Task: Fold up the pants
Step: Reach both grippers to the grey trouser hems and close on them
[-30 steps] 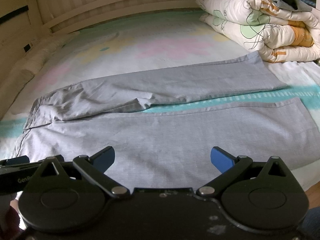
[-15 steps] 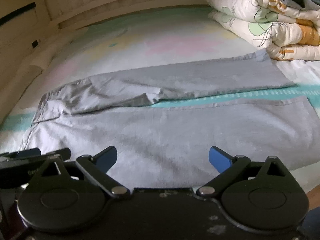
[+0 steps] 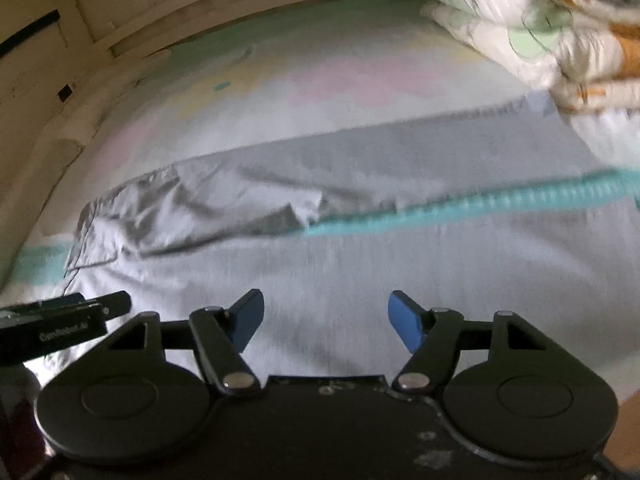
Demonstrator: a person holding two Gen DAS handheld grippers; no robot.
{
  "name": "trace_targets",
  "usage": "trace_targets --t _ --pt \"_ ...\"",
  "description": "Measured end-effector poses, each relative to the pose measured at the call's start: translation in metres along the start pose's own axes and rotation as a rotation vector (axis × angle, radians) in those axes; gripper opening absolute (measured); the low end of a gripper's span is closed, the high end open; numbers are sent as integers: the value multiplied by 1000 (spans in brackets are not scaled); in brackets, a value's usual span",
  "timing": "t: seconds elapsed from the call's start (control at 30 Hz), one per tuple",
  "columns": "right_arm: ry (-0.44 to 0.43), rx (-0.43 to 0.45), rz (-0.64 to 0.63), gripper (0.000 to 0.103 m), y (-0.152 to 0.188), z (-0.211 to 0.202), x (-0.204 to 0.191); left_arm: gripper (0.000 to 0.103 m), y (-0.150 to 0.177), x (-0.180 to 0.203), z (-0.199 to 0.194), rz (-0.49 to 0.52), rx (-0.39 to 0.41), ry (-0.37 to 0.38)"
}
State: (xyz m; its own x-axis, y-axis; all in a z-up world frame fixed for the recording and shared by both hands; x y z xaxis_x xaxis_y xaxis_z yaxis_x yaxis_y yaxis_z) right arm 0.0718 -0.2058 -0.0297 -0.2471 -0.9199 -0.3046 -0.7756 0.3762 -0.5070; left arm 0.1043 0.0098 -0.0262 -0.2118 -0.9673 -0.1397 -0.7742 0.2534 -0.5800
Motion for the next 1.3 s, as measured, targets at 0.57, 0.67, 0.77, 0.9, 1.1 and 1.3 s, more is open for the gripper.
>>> trace_targets --t 0.57,0.67,0.77,0.9,1.1,1.3 --pt "245 -10 298 76 -187 168 62 63 -81 -8 100 43 -23 -12" --pt "306 29 362 76 -204 197 79 63 -80 -4 113 49 -48 17" --pt "361 64 399 77 -218 222 93 63 -79 1 121 78 -58 22" --pt "400 73 488 77 -228 248 108 63 -79 0 126 108 -50 4" --pt "501 52 411 65 -238 266 116 63 -82 -4 134 94 -64 -8" --pt "403 21 405 5 -229 241 127 63 -93 -1 139 57 -71 2"
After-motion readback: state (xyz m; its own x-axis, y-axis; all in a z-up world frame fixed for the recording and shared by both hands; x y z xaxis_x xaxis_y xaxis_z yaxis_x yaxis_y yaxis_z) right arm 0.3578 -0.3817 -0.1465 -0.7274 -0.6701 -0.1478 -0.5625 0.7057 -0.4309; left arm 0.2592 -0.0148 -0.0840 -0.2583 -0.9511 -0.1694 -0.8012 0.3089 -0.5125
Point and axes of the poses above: each gripper's, at about its wrist camera, not at the fingertips, and z roughly the way its jaws point, x to its right, y to its underside, the point moved 5 cm from there along z, roughly the way its jaws point, and after that the axes turned 10 degrees about z, right-handed, at the moved point
